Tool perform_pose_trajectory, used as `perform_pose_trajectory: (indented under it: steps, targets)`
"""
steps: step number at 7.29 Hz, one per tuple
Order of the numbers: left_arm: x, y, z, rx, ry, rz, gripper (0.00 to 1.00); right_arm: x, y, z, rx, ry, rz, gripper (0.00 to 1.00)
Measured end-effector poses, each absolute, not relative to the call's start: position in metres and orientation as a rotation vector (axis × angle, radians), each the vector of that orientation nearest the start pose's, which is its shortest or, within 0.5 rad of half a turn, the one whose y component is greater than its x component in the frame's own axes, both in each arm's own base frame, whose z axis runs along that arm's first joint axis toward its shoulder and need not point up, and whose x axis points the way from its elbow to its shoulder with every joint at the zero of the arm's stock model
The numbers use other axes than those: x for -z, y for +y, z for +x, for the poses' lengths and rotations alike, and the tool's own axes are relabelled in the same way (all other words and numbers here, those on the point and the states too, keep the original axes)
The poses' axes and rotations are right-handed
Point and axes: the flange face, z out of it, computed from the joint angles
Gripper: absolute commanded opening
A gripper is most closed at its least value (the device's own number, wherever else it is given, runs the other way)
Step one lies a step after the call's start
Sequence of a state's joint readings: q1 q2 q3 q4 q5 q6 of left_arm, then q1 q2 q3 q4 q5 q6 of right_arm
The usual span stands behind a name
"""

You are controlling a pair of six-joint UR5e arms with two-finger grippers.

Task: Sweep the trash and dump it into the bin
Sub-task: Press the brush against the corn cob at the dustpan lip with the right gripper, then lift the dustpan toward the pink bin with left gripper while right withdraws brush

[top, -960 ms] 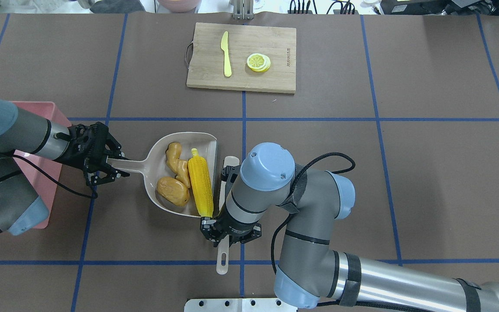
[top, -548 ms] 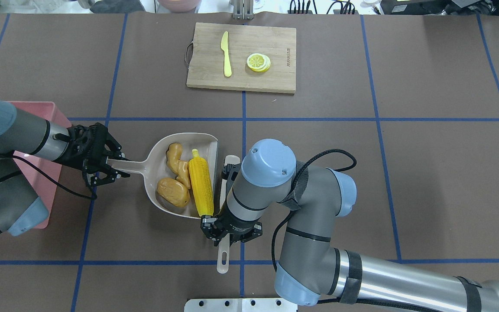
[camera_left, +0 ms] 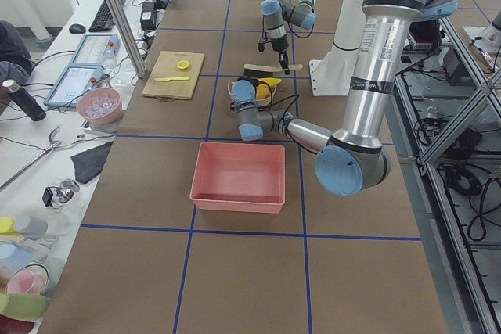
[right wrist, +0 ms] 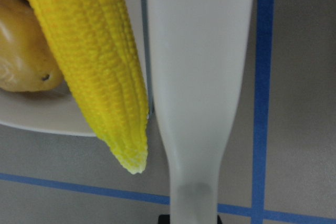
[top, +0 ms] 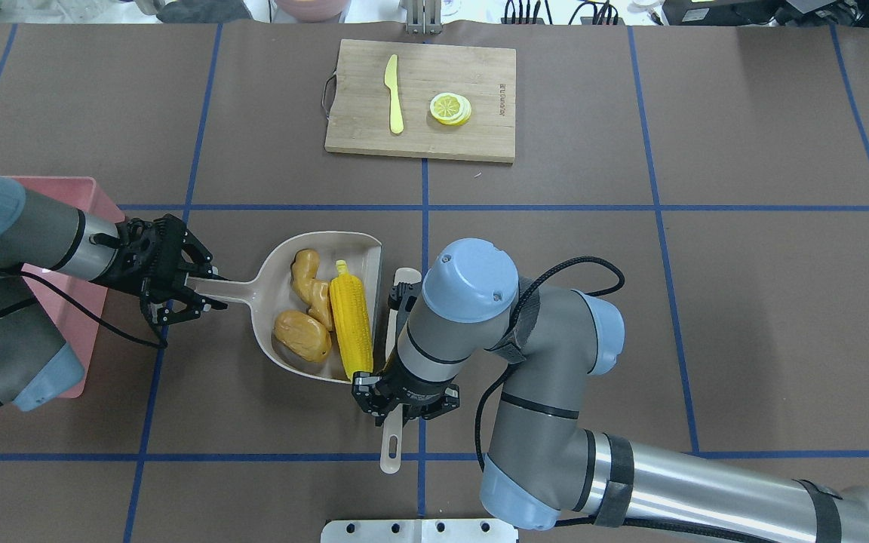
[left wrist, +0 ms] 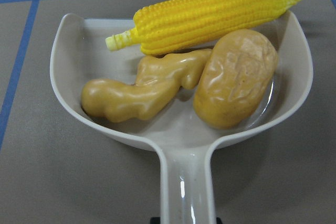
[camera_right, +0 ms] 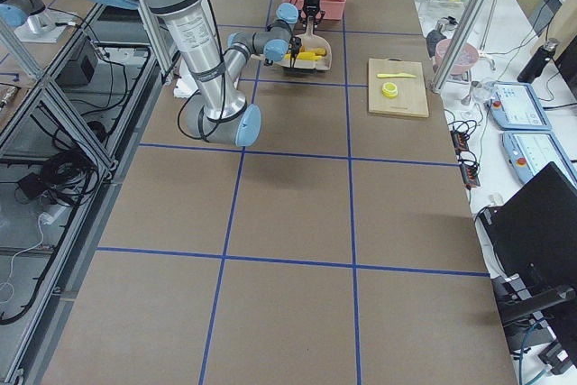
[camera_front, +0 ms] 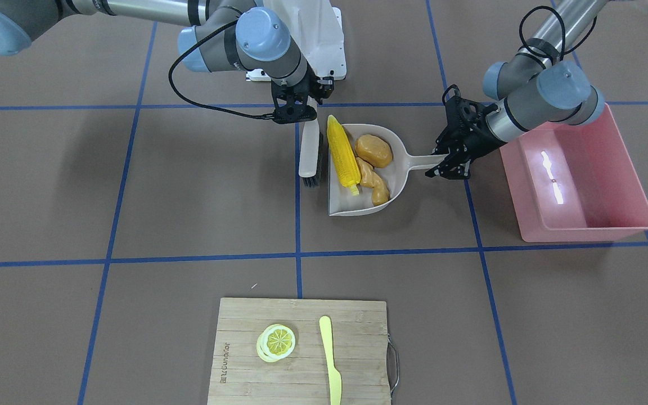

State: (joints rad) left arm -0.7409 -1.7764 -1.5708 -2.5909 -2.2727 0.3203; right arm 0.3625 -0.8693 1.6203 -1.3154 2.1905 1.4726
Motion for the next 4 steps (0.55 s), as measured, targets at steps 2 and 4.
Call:
perform_pose_trajectory:
  steps: [2,4]
  targets:
    - [-0.430,-0.439,0.378,-1.389,0.974,1.084,0.00,-0.179,-0.315,-0.605,0.070,-1.061,-0.336,0.00]
    - [-0.430,-0.439,0.378,-1.388,0.975,1.085,0.00,-0.188,-0.312,-0.585,0.068,-1.036,-0.348,0.00]
